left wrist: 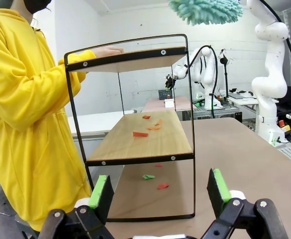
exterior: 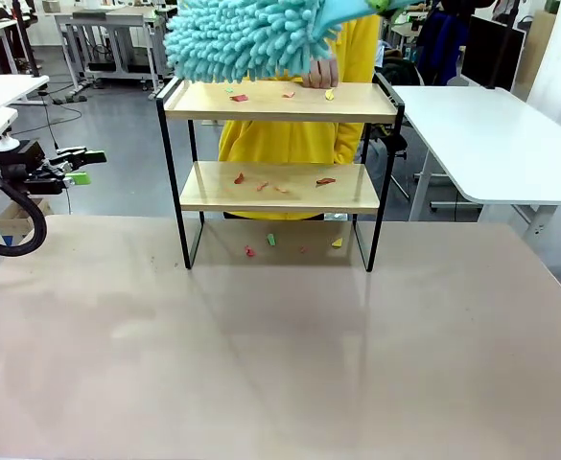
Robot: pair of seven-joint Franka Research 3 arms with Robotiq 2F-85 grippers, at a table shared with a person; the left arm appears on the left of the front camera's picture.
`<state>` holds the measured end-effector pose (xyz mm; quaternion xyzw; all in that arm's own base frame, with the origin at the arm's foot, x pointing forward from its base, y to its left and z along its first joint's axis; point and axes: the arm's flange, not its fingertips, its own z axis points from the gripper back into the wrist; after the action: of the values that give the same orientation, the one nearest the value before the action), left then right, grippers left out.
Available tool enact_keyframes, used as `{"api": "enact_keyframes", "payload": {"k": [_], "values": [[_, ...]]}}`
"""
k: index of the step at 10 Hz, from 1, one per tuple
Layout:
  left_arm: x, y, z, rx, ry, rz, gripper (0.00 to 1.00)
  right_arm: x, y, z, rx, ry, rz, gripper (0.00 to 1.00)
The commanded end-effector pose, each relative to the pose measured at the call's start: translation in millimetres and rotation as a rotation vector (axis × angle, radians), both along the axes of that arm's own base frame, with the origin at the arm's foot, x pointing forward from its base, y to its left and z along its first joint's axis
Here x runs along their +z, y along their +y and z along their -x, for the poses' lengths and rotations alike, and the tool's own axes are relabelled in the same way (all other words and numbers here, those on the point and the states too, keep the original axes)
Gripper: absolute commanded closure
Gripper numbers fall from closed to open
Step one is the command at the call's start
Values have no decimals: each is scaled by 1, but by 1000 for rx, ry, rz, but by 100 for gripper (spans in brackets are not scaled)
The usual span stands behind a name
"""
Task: Clean the shelf.
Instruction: Clean the specific section of the Shelf indicated by the human with the Duster.
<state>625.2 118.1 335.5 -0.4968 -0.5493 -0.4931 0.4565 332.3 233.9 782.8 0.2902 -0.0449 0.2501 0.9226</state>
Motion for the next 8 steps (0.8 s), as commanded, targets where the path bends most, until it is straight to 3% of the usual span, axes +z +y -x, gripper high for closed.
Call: {"api": "enact_keyframes", "payload": {"k": [1, 3, 5, 8], "values": [[3, 1, 1, 2, -18, 1, 0, 7, -7, 12, 28, -15, 24, 87], [3, 1, 1, 2, -18, 1, 0, 2, -1, 6, 10, 4, 9, 87], [3, 1, 1, 2, -18, 1, 0, 35, 63, -15, -278, 20, 101, 87], [3, 1, 1, 2, -18, 1, 0, 65, 153, -56, -440, 38, 108, 87]]}}
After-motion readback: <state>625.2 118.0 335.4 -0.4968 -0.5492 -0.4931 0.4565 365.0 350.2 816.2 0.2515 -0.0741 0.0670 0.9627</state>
